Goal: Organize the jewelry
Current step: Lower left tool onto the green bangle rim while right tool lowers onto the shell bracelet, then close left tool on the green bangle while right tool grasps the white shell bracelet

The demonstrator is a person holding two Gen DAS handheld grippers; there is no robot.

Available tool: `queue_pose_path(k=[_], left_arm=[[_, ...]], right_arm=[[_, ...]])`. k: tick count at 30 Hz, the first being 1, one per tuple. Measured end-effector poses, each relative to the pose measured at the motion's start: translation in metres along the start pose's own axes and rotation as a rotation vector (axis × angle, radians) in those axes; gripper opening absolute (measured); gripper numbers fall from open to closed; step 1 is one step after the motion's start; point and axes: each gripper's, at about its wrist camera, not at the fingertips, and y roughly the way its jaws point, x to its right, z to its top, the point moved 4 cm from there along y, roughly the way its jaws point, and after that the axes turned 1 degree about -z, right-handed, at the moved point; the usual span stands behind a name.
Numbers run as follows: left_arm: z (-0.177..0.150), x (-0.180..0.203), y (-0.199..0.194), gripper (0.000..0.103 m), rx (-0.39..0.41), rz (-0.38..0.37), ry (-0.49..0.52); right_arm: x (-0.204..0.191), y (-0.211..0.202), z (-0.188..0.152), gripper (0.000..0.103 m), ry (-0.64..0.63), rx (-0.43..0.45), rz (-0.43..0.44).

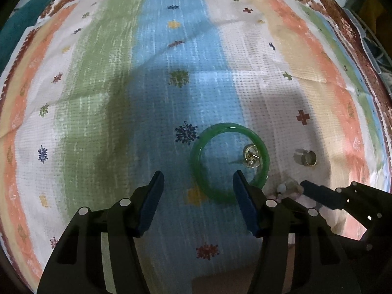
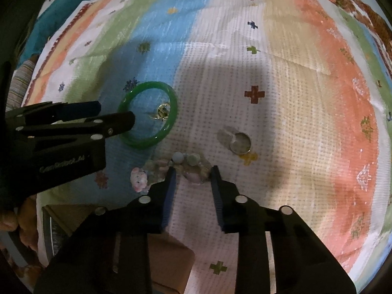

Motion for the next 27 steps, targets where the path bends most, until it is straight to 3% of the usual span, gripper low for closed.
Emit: queue_pose_path(k=[2,6,8,13,27], left_arm=[[0.001,-0.001,0.005,0.046,-0.010,0.016,-0.005],[0.000,-0.003,0.010,0.027,-0.014,0.034,-0.003],[-0.001,-0.005,0.010,0.011,-0.010,0.050,0.006],[-0.003,-0.008,0.007,0.006,0.002,0.063,0.006],[-0.010,-0.003,-0.034,0.007,0.068,0.037,-0.008]], right_arm=[[0.000,0.001,0.000,0.019,-0.004,0.001,0.000],[0.000,0.002,0.002,0.019,-0.014,0.005,0.008],[0.001,0.002,0.002,0.019,-0.016,0.005,0.013],[0.001,-0.003,0.003,0.018,-0.016,0.019,0.025],[0.000,-0.045,0.003,0.018,-0.044,0.108,0.018]])
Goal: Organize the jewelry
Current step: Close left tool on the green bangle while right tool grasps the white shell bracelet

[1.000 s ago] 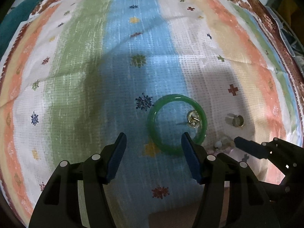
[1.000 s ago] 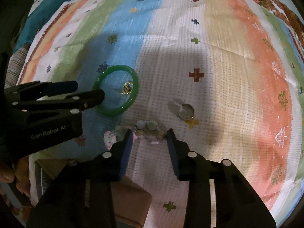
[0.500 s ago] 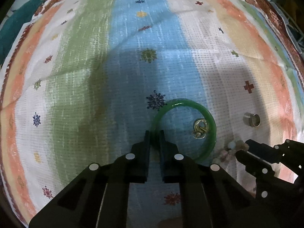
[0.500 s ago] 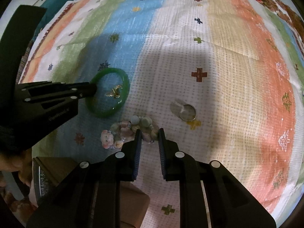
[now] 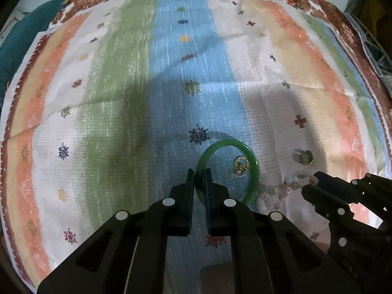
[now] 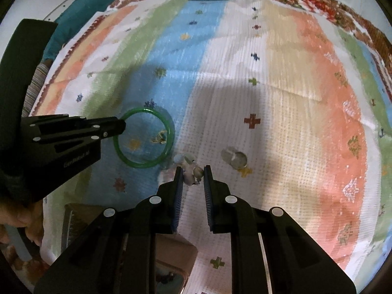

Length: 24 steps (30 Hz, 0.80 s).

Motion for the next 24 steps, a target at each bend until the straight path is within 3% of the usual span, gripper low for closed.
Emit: queue_pose_path(k=[22,24], left_arm=[[-0.002,0.000,-0.052,0.008,0.092,-0.004,-0.003],[-0.003,0.001,-0.056,0.008,0.098,-0.003,-0.001]], right_arm=[[-0.015,-0.049,-0.002,0.017,-0.036,0.113,-0.013],[-0.016,-0.052,-0.004,0.013,-0.036,0.120,-0.016]])
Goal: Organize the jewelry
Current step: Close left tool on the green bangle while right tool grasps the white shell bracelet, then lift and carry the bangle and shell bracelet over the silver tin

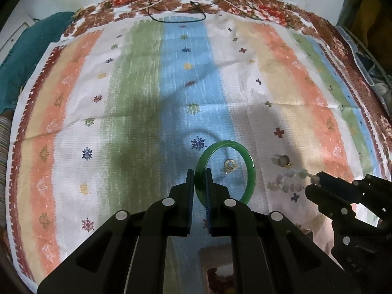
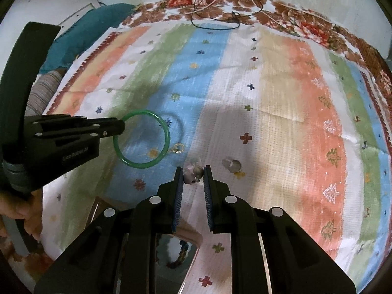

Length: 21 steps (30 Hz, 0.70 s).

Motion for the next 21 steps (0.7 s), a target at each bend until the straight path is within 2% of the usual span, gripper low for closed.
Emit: queue_pose_path(k=[12,21], left_arm=[[-0.007,0.007,-0.015,0.008,0.022,-0.001,0.007],[-0.015,0.010,-0.038,0.008,0.056,-0.040,-0.008]], right_arm=[[-0.004,-0.011,-0.006,0.011,0.004,0.015,-0.003],[-0.009,-0.031,-0.006,0.011,0.004,0.061,0.005]])
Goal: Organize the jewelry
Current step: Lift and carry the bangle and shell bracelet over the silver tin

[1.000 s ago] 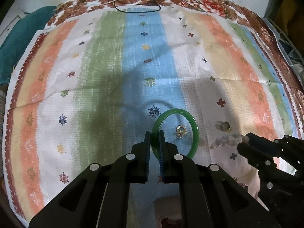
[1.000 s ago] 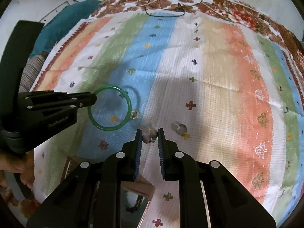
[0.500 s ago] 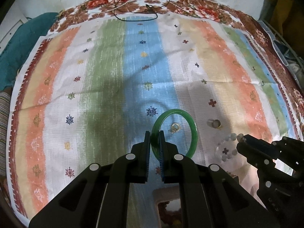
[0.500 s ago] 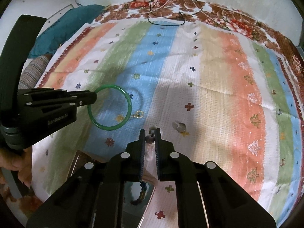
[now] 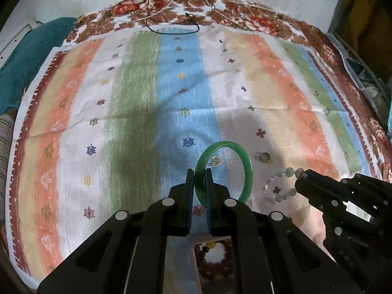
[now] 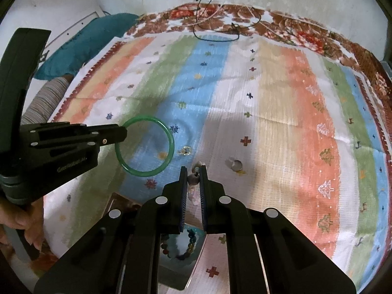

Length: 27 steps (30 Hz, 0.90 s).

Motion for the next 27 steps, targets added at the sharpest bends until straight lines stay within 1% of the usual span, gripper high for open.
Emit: queue_pose_path(k=[6,17,27], left_arm=[[-0.006,0.004,-0.016,0.008,0.024,-0.012,0.005],[-0.023,0.011,-0.046,0.008,0.068,-0.044,0.017],[-0.042,0.017,-0.066,0.008,0.098,-0.049,0.036]], right_arm=[[-0.004,-0.016,-0.002,0.011,-0.013,0.036,-0.021],[-0.017,-0.048,-0.016,0.011,-0.026,0.097,0.003],[-0.018,-0.062,-0.031,0.011,-0.026,0.116,0.005]])
